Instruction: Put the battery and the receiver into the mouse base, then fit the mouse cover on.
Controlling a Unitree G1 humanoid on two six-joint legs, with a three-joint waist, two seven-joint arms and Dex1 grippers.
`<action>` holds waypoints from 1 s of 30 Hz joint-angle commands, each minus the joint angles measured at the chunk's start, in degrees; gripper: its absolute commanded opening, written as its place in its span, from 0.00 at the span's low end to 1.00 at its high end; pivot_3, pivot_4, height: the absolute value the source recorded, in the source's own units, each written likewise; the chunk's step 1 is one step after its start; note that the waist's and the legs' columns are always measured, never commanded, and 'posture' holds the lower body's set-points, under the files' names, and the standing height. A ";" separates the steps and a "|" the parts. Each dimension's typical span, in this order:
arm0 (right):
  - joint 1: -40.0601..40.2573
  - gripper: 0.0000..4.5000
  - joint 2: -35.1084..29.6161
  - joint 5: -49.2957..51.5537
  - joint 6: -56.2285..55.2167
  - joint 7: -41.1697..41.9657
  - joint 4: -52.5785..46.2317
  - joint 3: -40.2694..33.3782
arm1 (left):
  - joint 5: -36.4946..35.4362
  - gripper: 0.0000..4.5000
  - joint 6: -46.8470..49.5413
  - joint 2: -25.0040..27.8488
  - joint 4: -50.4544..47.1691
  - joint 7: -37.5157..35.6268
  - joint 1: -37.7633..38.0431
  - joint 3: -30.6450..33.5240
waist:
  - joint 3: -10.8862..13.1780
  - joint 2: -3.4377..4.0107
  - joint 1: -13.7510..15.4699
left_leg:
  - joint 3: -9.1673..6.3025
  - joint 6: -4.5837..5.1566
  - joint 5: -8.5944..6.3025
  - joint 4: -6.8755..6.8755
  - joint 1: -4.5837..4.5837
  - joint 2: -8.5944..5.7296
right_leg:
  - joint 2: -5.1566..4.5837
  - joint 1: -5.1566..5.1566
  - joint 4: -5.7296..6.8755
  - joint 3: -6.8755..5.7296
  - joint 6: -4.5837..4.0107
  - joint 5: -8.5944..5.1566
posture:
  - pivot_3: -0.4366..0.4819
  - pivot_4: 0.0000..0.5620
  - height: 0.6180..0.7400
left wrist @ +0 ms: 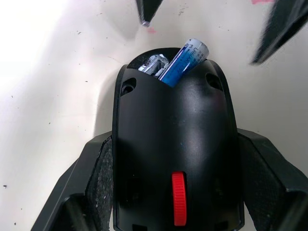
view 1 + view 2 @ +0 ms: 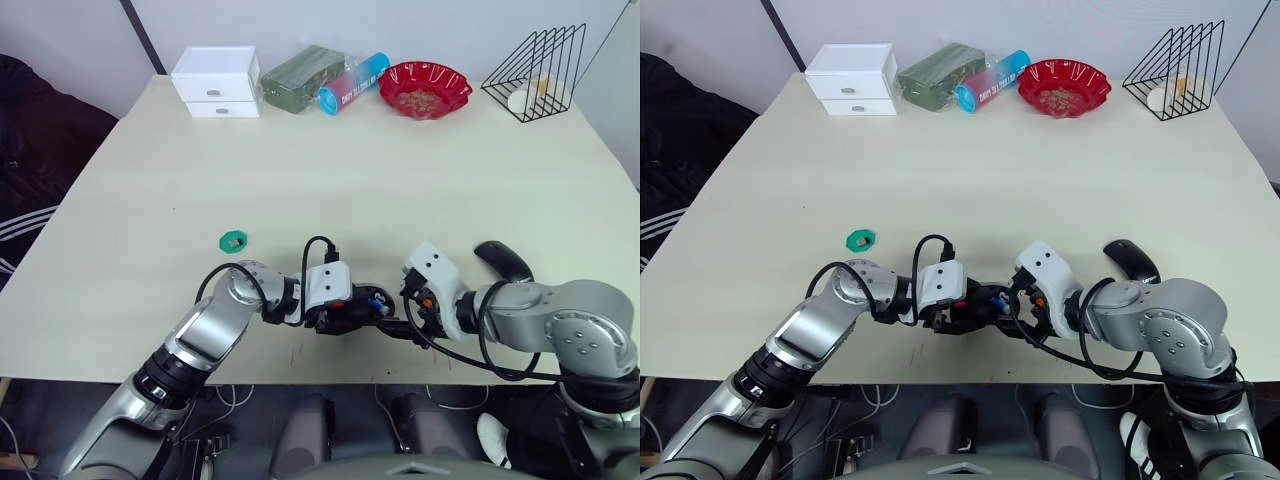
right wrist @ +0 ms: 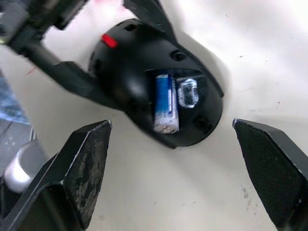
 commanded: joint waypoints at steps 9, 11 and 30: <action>8.37 0.95 -12.32 -8.20 -22.58 15.64 -5.71 -1.12 | 0.81 0.64 -0.04 -0.50 2.08 -0.61 0.30 -1.82 | 0.00 0.00 0.20 | -0.08 0.00 0.00 0.00 -0.03 -0.04 | -0.02 0.01 -0.05 -0.10 0.01 -0.01 | 0.48 0.27 1.00; 10.05 0.95 -13.10 -10.04 -25.79 17.15 -5.20 -0.84 | 0.81 0.64 -0.09 -0.49 2.17 -0.76 0.30 -1.81 | 0.01 0.00 0.22 | -0.08 0.00 0.00 -0.01 -0.03 -0.04 | -0.02 0.01 -0.04 -0.10 0.01 -0.01 | 0.48 0.27 1.00; 20.59 0.01 -7.08 -31.21 -70.67 41.30 11.86 8.11 | 1.39 0.64 0.00 -1.47 3.49 -1.02 -1.43 -2.14 | 0.03 0.03 1.20 | -0.15 0.00 0.00 0.01 0.07 -0.04 | 0.00 0.17 -0.08 -0.20 0.01 -0.02 | 0.48 0.27 1.00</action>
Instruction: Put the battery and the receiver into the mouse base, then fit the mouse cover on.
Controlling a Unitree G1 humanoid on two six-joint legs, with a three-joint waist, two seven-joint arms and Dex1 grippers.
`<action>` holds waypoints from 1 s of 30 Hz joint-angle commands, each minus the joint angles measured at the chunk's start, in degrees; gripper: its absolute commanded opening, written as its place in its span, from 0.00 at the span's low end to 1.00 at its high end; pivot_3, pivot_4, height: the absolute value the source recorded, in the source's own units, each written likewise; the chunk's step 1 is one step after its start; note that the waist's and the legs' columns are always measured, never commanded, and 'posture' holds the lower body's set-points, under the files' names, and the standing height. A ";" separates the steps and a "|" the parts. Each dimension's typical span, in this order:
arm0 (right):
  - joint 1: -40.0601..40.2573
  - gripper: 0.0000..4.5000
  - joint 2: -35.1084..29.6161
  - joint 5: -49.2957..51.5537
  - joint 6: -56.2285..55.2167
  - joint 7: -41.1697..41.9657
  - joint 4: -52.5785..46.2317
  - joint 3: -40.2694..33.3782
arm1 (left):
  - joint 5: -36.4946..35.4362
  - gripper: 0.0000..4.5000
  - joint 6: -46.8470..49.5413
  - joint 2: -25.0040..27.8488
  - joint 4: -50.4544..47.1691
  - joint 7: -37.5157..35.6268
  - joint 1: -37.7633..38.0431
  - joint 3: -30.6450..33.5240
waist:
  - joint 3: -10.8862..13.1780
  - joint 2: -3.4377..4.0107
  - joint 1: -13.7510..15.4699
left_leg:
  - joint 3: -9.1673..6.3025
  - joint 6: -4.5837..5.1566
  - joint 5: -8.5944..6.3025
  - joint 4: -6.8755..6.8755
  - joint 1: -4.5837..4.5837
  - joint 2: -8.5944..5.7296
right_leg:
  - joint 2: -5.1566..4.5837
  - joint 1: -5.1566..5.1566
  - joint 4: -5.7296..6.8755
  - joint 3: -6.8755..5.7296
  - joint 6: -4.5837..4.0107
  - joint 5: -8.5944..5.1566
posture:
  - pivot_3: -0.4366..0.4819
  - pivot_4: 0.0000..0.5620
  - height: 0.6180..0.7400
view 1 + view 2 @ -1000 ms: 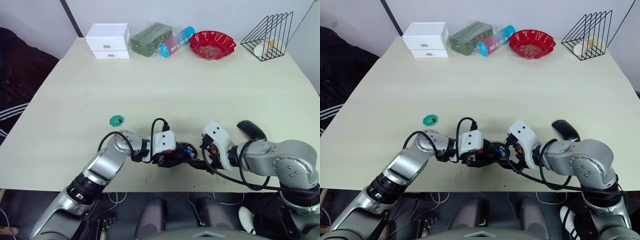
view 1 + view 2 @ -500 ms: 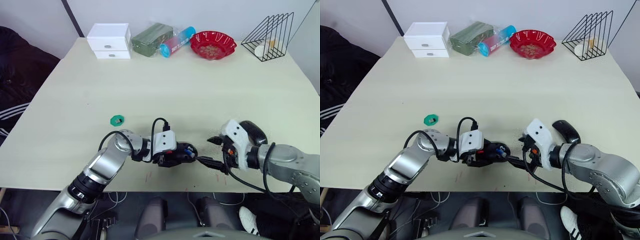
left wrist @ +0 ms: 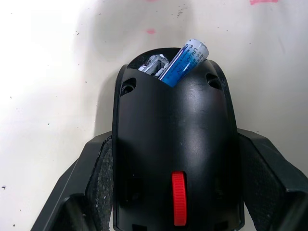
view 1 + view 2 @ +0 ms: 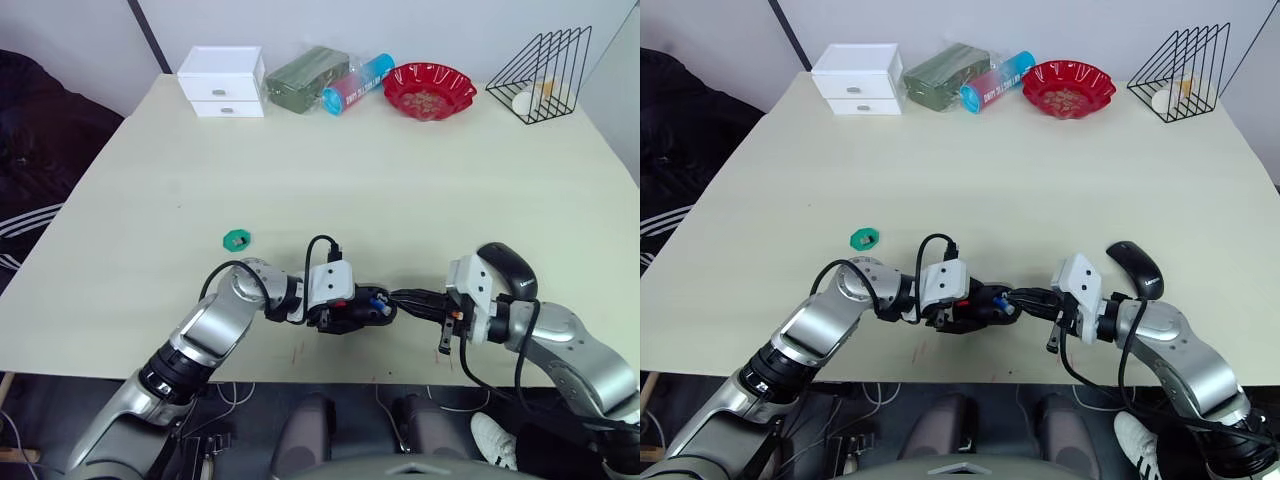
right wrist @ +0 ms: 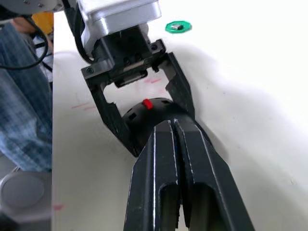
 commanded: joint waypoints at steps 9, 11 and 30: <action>1.03 0.01 5.20 -5.78 -9.94 2.85 6.61 2.10 | 1.28 0.64 0.30 -0.57 1.95 0.00 -0.26 -2.03 | 0.00 0.01 0.30 | 0.01 0.00 0.00 0.00 0.01 0.00 | 0.00 0.01 0.01 -0.01 -0.01 0.00 | 0.48 0.27 1.00; 1.49 0.01 5.28 -6.22 -10.52 3.33 7.13 1.94 | 1.30 0.64 0.32 -0.57 1.94 -0.01 -0.27 -2.03 | 0.00 0.02 0.29 | 0.01 0.00 0.00 0.00 0.01 0.00 | 0.00 0.01 0.02 -0.01 -0.01 0.00 | 0.48 0.27 1.00; 3.52 0.01 7.34 -11.82 -11.41 1.81 13.72 4.46 | 1.42 0.64 0.55 -0.23 1.01 -0.41 0.14 -2.10 | -0.04 0.03 0.17 | -0.01 0.00 0.00 0.00 0.22 0.00 | 0.00 0.21 0.02 -0.03 -0.02 0.00 | 0.48 0.27 1.00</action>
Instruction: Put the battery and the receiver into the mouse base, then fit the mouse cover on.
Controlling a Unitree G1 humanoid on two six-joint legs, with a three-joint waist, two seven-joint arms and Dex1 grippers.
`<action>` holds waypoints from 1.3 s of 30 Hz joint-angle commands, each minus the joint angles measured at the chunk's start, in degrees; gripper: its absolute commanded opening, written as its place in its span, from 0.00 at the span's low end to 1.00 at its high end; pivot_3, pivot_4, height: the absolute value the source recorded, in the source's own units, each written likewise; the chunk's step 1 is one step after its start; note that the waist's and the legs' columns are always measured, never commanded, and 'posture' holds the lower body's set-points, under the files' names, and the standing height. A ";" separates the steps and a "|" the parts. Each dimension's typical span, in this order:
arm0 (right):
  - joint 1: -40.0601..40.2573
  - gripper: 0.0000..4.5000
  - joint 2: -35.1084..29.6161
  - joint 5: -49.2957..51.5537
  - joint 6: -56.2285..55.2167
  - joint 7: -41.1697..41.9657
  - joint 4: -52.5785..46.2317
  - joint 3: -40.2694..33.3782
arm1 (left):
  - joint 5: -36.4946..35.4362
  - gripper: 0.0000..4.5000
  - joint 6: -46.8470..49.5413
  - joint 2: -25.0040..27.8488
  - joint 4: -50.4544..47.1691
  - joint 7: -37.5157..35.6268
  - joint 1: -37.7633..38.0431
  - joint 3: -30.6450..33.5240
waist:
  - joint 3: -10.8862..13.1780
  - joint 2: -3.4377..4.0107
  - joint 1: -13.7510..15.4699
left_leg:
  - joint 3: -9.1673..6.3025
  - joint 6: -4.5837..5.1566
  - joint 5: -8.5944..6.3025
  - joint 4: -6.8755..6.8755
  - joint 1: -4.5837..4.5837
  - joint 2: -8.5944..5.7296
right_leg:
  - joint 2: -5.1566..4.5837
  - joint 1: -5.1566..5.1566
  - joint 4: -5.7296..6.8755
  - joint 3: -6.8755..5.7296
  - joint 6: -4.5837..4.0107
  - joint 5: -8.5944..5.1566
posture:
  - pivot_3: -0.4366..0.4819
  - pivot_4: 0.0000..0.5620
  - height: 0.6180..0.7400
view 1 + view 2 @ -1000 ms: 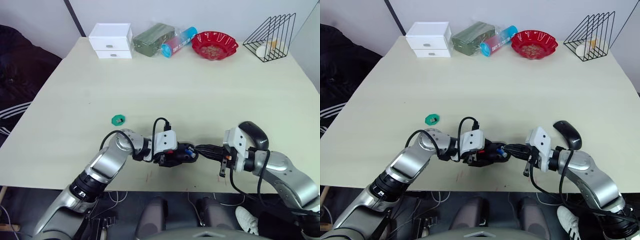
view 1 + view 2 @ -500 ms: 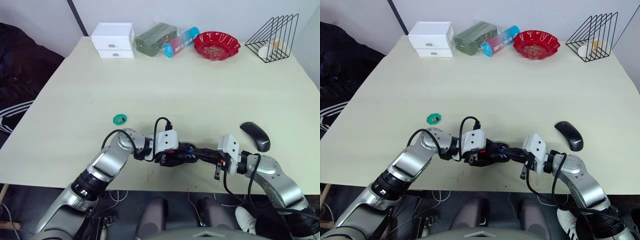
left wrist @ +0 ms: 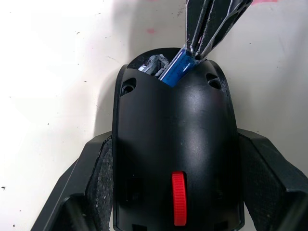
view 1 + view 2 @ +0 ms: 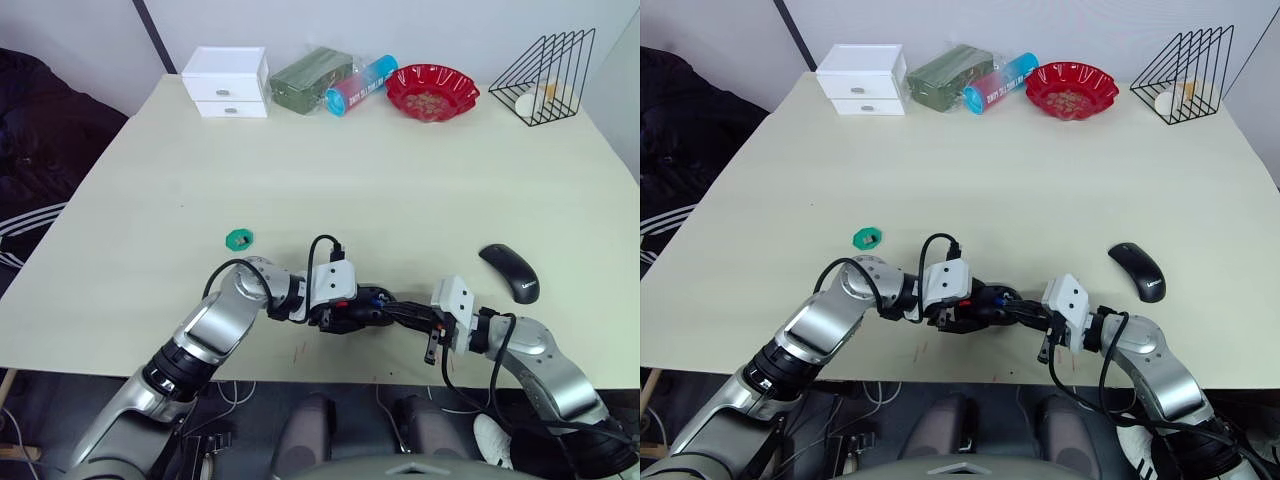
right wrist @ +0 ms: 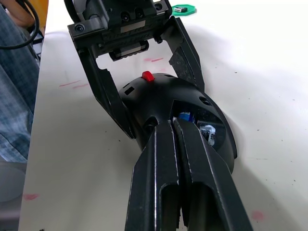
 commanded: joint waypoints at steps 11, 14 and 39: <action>-0.15 0.01 -1.25 -5.58 8.13 -1.36 6.39 4.63 | 0.99 0.64 0.86 0.09 -0.10 0.12 0.99 -1.79 | -0.40 -0.03 -0.12 | 0.00 0.00 0.00 0.00 0.13 0.01 | 0.01 0.09 0.02 0.01 -0.01 0.00 | 0.48 0.27 1.00; 0.20 0.01 -1.67 -5.16 8.08 -1.84 5.41 4.24 | 1.09 0.64 0.78 0.12 -0.24 0.20 1.19 -1.71 | -0.54 -0.09 -0.10 | -0.02 0.00 0.00 -0.01 0.13 0.01 | 0.01 0.10 0.01 -0.01 -0.02 -0.01 | 0.48 0.27 1.00; 19.10 0.50 -7.23 14.28 -16.28 12.88 -3.54 -22.17 | 0.45 0.64 -1.50 0.26 -0.25 -0.60 1.52 -0.71 | -0.38 0.09 0.03 | -0.03 0.00 0.00 -0.01 0.00 0.01 | 0.01 0.04 -0.04 -0.02 -0.01 -0.01 | 0.48 0.27 1.00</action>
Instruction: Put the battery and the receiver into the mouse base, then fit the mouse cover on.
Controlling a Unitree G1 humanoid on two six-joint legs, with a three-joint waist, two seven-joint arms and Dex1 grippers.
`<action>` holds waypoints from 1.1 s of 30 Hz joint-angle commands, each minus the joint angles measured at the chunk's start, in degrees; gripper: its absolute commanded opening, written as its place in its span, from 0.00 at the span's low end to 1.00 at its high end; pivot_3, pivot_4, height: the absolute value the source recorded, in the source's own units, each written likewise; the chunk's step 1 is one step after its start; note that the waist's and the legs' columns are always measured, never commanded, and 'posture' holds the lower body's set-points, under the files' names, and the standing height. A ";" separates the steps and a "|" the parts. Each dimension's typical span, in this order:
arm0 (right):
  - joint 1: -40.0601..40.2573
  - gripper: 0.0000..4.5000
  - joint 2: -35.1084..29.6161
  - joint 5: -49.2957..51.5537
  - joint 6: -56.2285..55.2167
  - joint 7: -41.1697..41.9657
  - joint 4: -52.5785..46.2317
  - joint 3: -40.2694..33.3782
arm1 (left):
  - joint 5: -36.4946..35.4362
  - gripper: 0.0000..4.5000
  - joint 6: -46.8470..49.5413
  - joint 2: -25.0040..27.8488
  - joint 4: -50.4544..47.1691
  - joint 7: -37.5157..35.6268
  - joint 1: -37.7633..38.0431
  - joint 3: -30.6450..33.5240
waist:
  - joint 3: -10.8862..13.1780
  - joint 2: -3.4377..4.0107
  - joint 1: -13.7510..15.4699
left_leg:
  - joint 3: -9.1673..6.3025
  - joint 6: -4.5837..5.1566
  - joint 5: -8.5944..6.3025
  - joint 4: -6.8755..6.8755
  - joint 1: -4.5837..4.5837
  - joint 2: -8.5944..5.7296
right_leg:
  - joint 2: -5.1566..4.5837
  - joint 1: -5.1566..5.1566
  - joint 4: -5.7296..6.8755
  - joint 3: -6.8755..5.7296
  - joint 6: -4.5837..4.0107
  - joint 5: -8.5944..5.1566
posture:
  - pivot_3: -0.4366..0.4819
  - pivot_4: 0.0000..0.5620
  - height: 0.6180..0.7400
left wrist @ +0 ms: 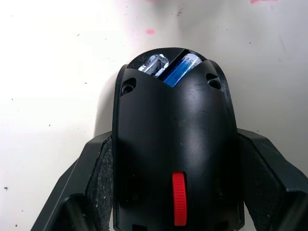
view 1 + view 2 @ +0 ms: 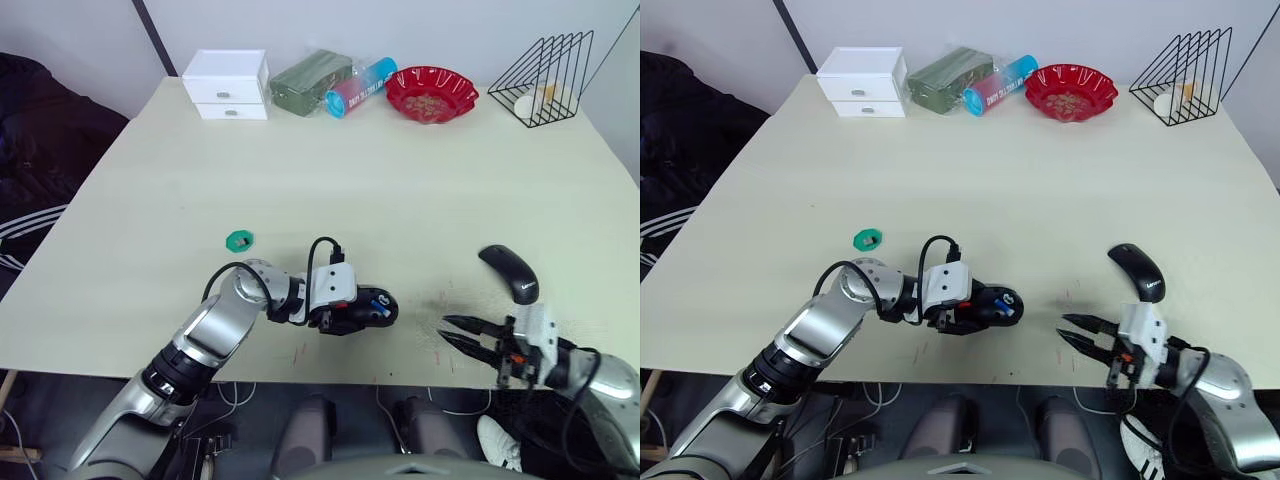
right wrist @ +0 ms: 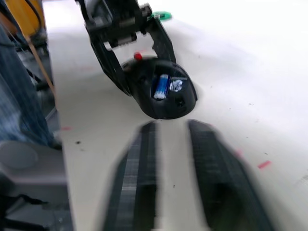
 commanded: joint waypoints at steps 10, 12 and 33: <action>4.74 0.98 1.13 2.51 -7.53 4.67 0.69 -6.47 | -0.31 0.64 -0.44 0.42 -0.01 -0.86 0.74 -0.80 | 0.02 0.04 -0.02 | 0.01 0.00 0.00 0.00 0.00 0.00 | 0.00 0.00 0.00 0.01 0.00 0.00 | 0.48 0.27 1.00; 4.71 0.98 1.30 2.39 -7.63 4.78 0.84 -6.41 | -0.39 0.64 -0.43 0.40 -0.04 -0.91 0.74 -0.79 | 0.02 0.04 0.00 | 0.01 0.00 0.00 0.00 0.01 0.00 | 0.00 0.00 0.00 0.01 -0.01 -0.01 | 0.48 0.27 1.00; 4.07 1.00 3.51 2.20 -8.60 5.95 2.02 -5.32 | -8.02 0.98 -1.69 1.36 -0.94 -3.56 1.09 4.59 | 0.09 0.10 -0.04 | 0.00 0.00 0.00 0.00 0.00 0.00 | 0.00 -0.01 0.01 0.01 -0.01 0.00 | 0.48 0.27 1.00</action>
